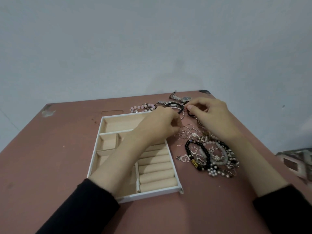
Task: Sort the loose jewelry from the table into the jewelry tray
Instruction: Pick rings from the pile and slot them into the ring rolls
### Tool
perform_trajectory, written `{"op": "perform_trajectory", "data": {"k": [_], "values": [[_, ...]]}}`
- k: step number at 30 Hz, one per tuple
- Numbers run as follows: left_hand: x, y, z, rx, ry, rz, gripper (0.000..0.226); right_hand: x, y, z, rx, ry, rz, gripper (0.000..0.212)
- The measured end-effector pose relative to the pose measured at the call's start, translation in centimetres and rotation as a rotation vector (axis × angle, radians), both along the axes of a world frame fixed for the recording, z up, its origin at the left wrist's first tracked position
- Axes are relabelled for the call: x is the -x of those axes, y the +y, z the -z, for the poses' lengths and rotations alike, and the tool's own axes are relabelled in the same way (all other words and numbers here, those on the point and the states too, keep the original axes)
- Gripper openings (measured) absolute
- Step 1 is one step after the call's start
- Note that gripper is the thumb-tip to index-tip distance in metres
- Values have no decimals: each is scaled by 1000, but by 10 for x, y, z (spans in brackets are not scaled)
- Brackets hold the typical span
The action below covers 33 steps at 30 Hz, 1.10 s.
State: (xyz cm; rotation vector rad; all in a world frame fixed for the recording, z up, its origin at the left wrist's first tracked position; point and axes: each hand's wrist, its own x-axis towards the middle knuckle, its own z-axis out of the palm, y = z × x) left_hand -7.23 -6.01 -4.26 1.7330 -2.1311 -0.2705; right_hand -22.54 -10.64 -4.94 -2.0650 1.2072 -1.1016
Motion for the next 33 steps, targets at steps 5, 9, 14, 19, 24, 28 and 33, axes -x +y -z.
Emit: {"op": "perform_trajectory", "data": {"k": [5,9,14,19,24,28,33], "values": [[13,-12,5,-13,-44,-69,19,3,-3,-1,-18,-42,15,12],[17,-18,5,-62,-87,-102,27,3,-3,0,-16,-31,25,13],[18,-22,4,-104,-33,-96,18,3,-5,0,-13,-49,23,11],[11,-14,0,-7,128,-126,8,3,-7,3,11,34,26,11],[-6,2,-4,126,216,-209,13,4,-7,6,48,342,-67,8],[-14,10,-4,178,300,-271,9,2,-8,10,101,558,-73,25],[-15,14,-5,201,334,-300,9,0,-8,10,59,596,-98,15]]}}
